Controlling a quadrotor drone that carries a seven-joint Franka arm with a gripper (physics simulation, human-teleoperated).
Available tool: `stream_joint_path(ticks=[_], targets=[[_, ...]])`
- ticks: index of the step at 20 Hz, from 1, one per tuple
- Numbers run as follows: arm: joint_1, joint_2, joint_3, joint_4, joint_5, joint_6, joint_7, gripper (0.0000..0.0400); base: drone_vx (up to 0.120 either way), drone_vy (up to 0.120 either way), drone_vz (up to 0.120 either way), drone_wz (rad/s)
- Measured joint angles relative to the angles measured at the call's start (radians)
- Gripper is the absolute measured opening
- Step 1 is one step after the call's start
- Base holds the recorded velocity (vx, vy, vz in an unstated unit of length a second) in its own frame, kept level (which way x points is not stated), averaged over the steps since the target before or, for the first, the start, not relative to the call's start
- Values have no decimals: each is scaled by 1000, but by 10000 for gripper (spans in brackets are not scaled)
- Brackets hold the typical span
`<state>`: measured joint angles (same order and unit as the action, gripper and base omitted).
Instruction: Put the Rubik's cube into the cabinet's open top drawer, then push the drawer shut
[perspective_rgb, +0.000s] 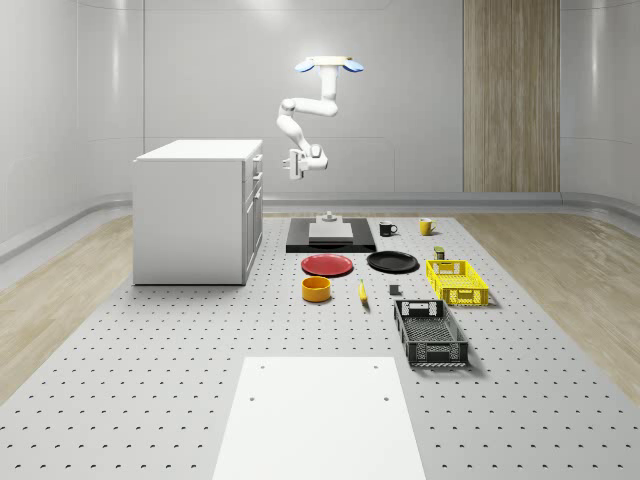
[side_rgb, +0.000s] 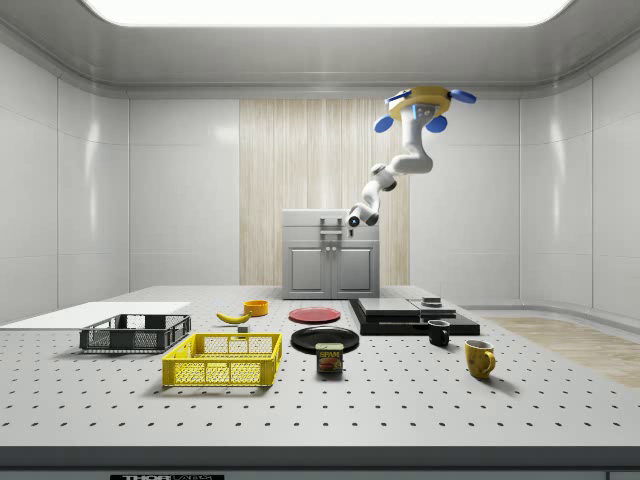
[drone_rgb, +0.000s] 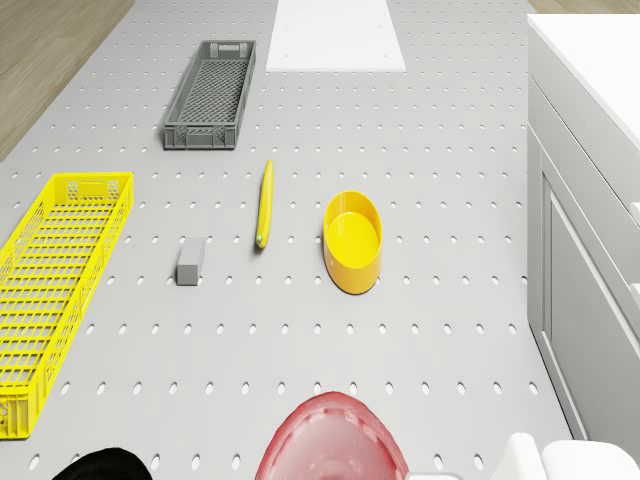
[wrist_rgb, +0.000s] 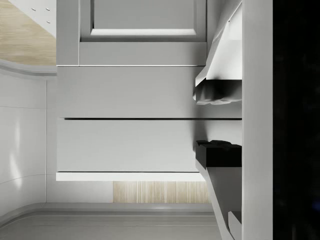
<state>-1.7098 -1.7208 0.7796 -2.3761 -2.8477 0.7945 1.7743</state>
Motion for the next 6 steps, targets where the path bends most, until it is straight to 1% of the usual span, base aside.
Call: stream_joint_path(ticks=[6], targets=[[-1, 0, -2, 3, 0, 3, 2, 105, 0, 0, 0, 0]])
